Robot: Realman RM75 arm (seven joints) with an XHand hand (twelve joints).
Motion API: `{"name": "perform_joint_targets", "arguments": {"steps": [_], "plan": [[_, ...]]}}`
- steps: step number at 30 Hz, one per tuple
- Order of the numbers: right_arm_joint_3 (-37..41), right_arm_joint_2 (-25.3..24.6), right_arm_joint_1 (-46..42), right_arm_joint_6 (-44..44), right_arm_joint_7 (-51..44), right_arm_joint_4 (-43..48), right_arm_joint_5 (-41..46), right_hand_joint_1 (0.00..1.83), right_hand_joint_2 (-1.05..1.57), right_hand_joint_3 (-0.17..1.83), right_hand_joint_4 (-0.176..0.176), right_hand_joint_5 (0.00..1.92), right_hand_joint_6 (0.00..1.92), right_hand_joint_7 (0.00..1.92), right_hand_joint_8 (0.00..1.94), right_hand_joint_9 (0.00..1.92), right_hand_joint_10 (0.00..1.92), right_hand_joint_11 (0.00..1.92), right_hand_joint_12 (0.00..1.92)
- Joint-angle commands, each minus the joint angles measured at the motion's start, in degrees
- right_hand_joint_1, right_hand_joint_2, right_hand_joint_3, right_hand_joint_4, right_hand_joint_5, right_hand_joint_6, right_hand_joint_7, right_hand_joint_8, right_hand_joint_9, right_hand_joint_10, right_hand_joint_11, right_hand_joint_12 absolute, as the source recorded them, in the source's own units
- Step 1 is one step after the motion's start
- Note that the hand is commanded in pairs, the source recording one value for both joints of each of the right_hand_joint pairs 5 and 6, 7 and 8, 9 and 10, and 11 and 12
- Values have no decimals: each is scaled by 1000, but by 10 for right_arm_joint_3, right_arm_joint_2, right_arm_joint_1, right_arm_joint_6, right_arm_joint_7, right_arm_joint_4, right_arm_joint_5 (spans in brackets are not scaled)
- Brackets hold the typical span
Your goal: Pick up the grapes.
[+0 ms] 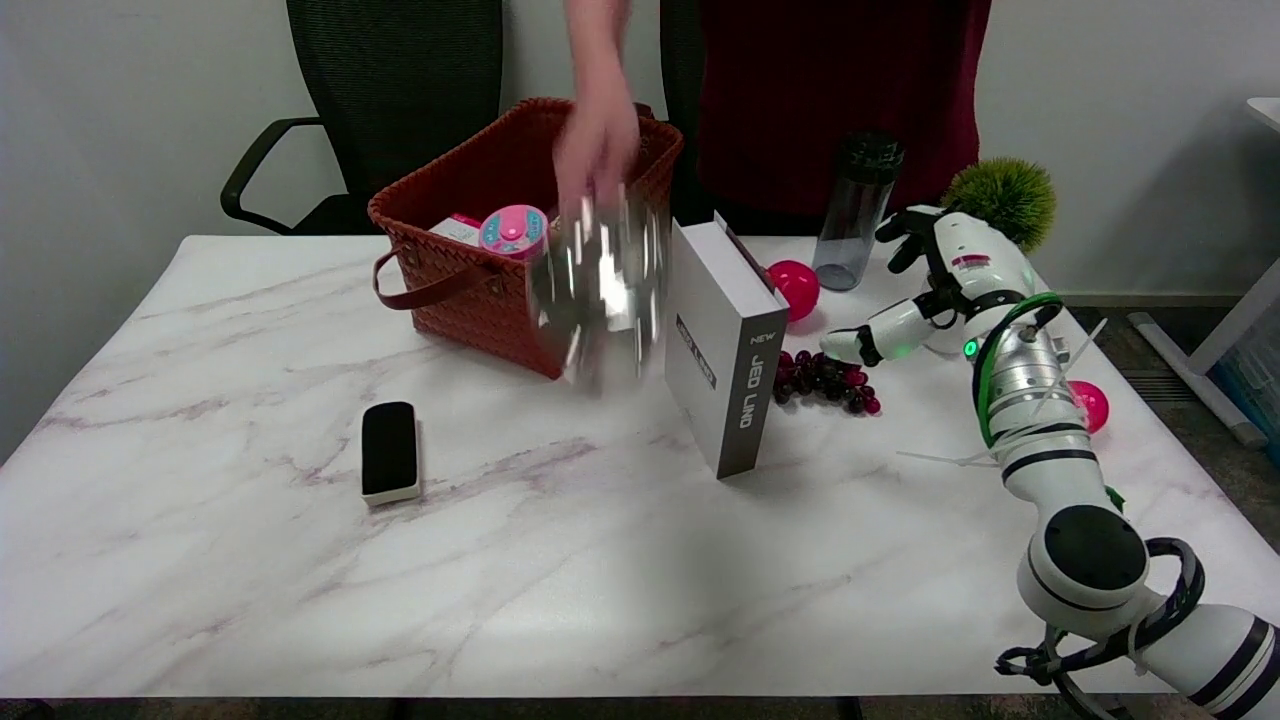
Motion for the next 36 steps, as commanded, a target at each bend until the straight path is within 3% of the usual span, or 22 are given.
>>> {"name": "perform_joint_targets", "arguments": {"steps": [1, 26, 31, 36], "plan": [[6, 2, 20, 98, 1, -76, 122, 1087, -187, 762, 0, 576, 576, 825, 825, 551, 551, 244, 244], [19, -7, 46, 176, 1, -148, 180, 1081, -192, 800, 0, 509, 509, 757, 757, 521, 521, 213, 213], [19, -6, 54, 182, 1, -152, 180, 1068, -279, 838, 0, 390, 390, 469, 469, 443, 443, 222, 222], [11, -7, 63, 185, 1, -156, 180, 1065, -281, 826, 0, 340, 340, 403, 403, 417, 417, 204, 204]]}}
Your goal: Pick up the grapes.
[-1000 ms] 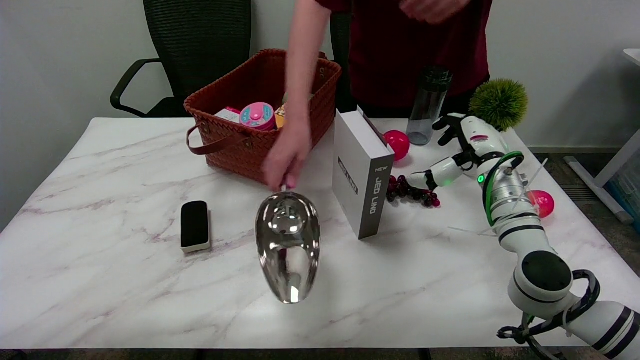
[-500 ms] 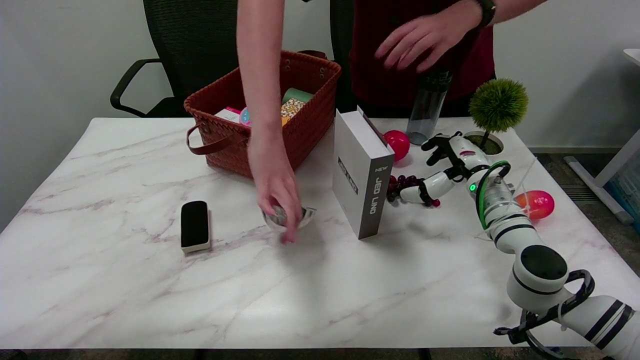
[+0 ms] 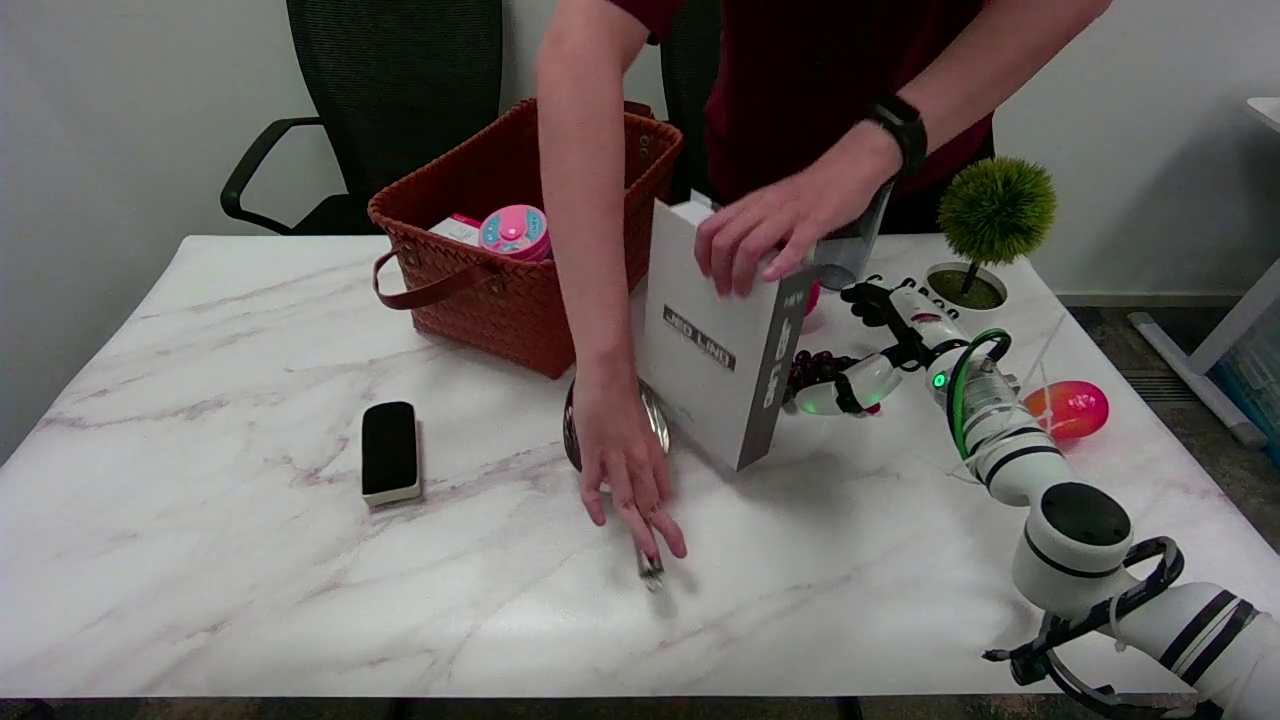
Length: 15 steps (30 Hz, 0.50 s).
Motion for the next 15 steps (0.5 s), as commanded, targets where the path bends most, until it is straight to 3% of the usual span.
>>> {"name": "perform_joint_targets", "arguments": {"steps": [1, 10, 15], "plan": [[-6, -2, 24, 32, 0, -28, 17, 1066, -279, 825, 0, 343, 343, 399, 399, 416, 416, 201, 201], [-7, -17, 28, 47, 0, -41, 17, 1114, -225, 706, 0, 394, 394, 410, 410, 412, 412, 171, 171], [-7, -17, 28, 49, 0, -41, 17, 1206, -137, 633, 0, 395, 395, 584, 584, 486, 486, 150, 150]]}}
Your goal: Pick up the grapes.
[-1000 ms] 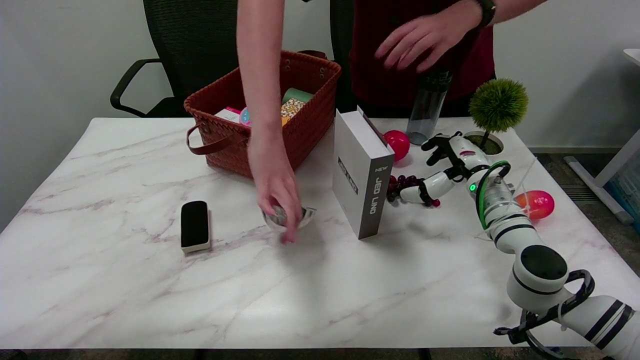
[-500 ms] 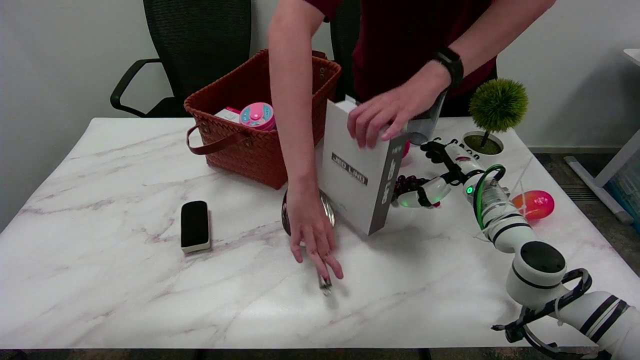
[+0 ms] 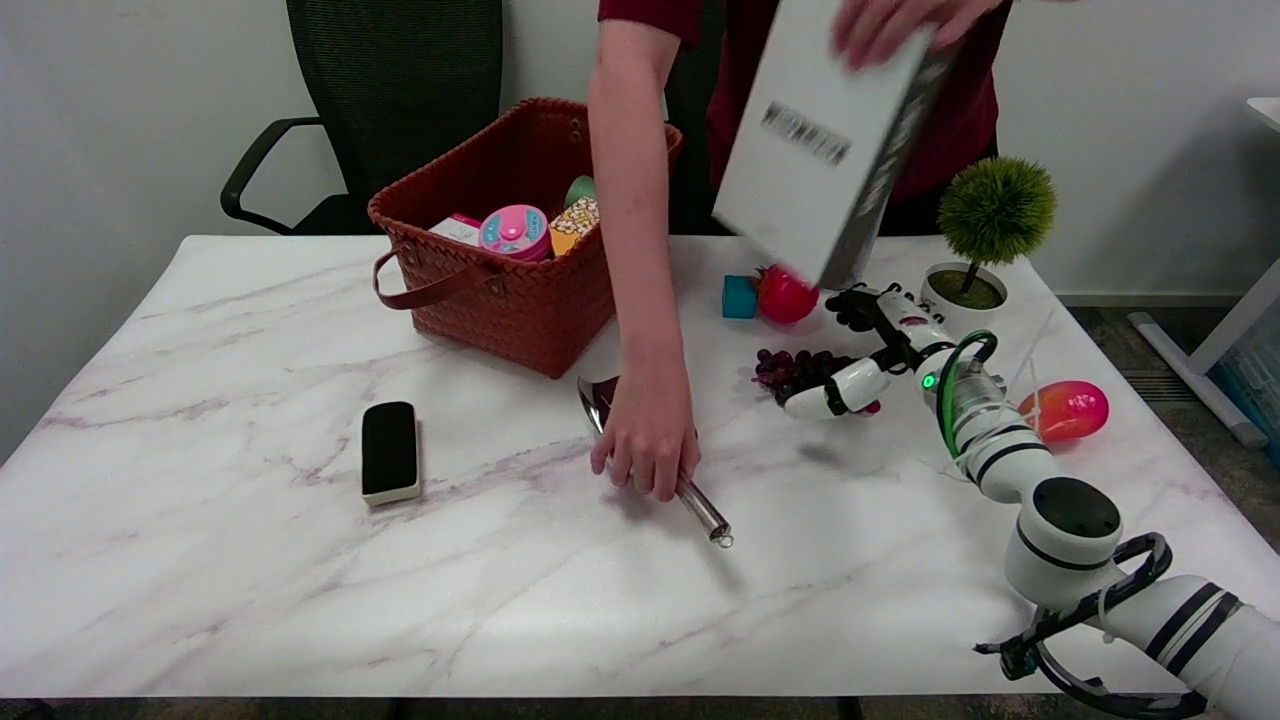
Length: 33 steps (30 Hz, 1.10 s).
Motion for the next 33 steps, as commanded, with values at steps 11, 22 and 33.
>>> {"name": "perform_joint_targets", "arguments": {"steps": [11, 22, 33], "plan": [[-9, -10, 10, 20, 0, -15, 5, 1326, 209, 514, 0, 485, 485, 853, 853, 831, 831, 367, 367], [-11, -11, 10, 18, -1, -16, 2, 1302, 49, 599, 0, 512, 512, 919, 919, 887, 887, 464, 464], [-13, -11, 10, 17, -1, -14, 1, 1236, -58, 688, 0, 601, 601, 946, 946, 904, 904, 455, 455]]}}
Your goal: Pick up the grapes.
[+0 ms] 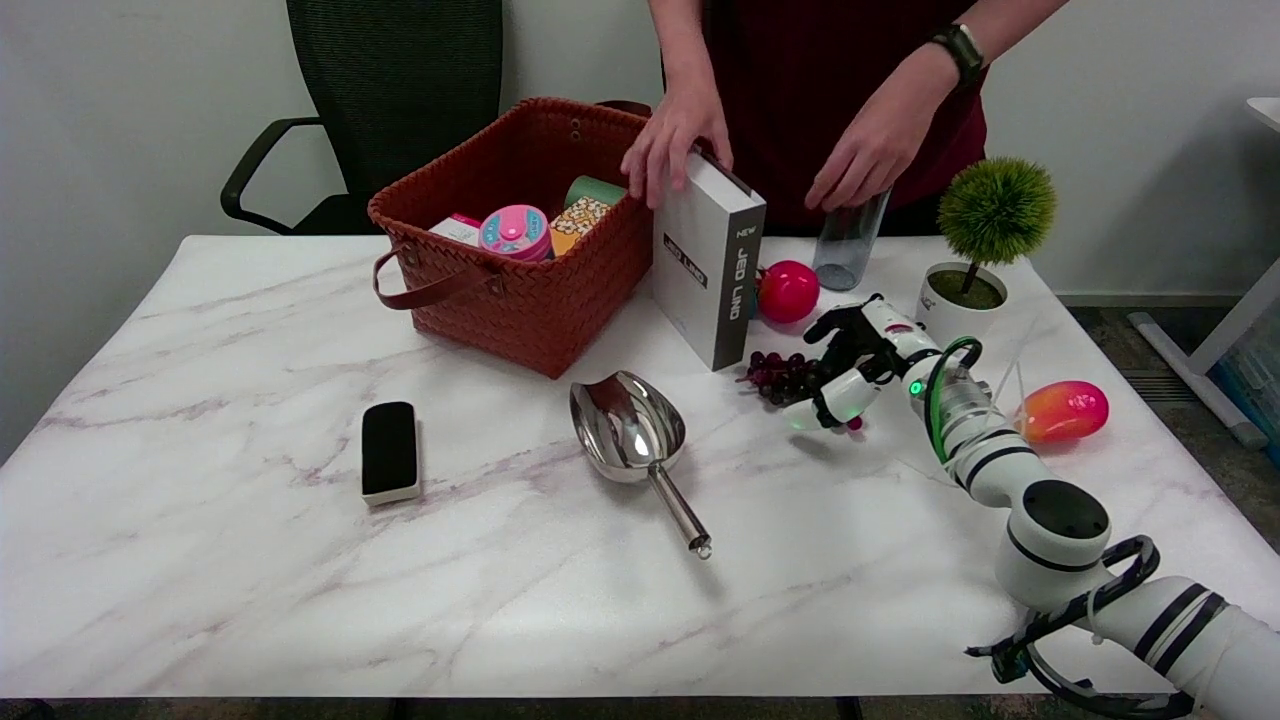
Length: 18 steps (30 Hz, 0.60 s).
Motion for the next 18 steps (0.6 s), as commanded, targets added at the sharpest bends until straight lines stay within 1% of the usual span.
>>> {"name": "perform_joint_targets", "arguments": {"steps": [1, 3, 5, 6, 7, 10, 12, 14, 16, 18], "plan": [[-3, -1, 1, -1, -1, 2, -3, 1236, -64, 670, 0, 581, 581, 937, 937, 896, 896, 434, 434], [-4, -1, 1, -3, -1, 3, -4, 1250, -63, 635, 0, 544, 544, 920, 920, 878, 878, 397, 397], [-4, -1, 1, -3, -1, 3, -14, 1274, -38, 632, 0, 557, 557, 922, 922, 880, 880, 389, 389], [-4, -1, 1, -4, -1, 3, -17, 1284, -14, 631, 0, 566, 566, 927, 927, 888, 888, 397, 397], [-4, -1, 1, -4, -1, 3, -18, 1291, 52, 649, 0, 599, 599, 947, 947, 921, 921, 450, 450], [-4, -1, 1, 0, -4, 3, -19, 1293, 243, 724, 0, 731, 731, 1043, 1043, 1051, 1051, 666, 666], [-6, -1, 1, 1, -3, 3, -19, 1270, 334, 775, 0, 863, 863, 1155, 1155, 1172, 1172, 801, 801], [-8, -1, 1, -1, -2, 3, -19, 1259, 400, 777, 0, 978, 978, 1216, 1216, 1236, 1236, 875, 875], [-9, -1, 1, 0, -1, 1, -18, 1227, 546, 758, 0, 1147, 1147, 1323, 1323, 1328, 1328, 968, 968], [-10, -1, 1, 1, -3, 0, -18, 1211, 653, 749, 0, 1253, 1253, 1399, 1399, 1386, 1386, 1053, 1053]]}}
